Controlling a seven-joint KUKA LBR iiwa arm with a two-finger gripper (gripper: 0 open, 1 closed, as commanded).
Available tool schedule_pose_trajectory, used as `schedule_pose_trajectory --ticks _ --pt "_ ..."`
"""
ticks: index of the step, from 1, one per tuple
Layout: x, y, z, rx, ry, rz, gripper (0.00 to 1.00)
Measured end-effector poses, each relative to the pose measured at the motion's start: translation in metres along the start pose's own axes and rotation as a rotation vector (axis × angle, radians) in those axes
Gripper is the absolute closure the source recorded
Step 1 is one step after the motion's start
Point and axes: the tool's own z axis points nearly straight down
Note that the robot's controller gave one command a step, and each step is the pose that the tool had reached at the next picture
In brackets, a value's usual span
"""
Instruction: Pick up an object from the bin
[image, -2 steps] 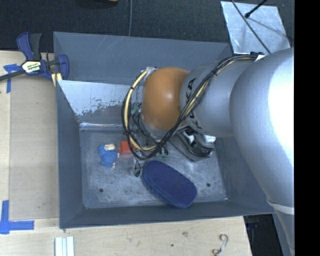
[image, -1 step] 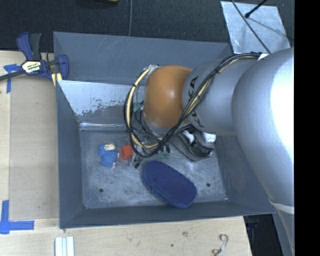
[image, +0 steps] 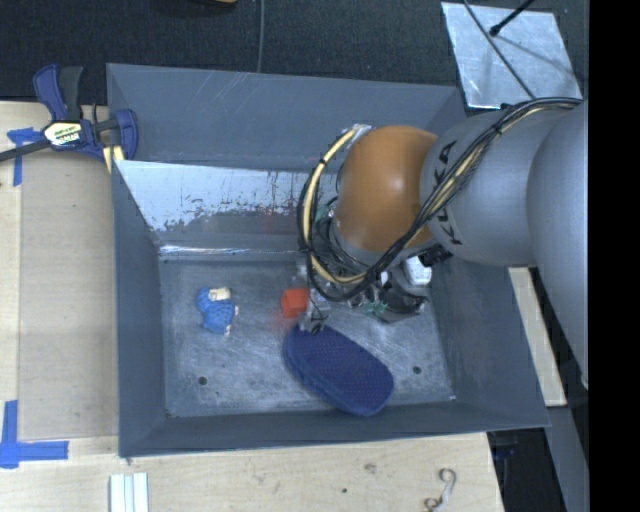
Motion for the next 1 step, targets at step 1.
schedule_pose_trajectory --ticks 1 --pt "-0.004 0.0046 -0.2048 -0.003 -0.012 0.036 1.0"
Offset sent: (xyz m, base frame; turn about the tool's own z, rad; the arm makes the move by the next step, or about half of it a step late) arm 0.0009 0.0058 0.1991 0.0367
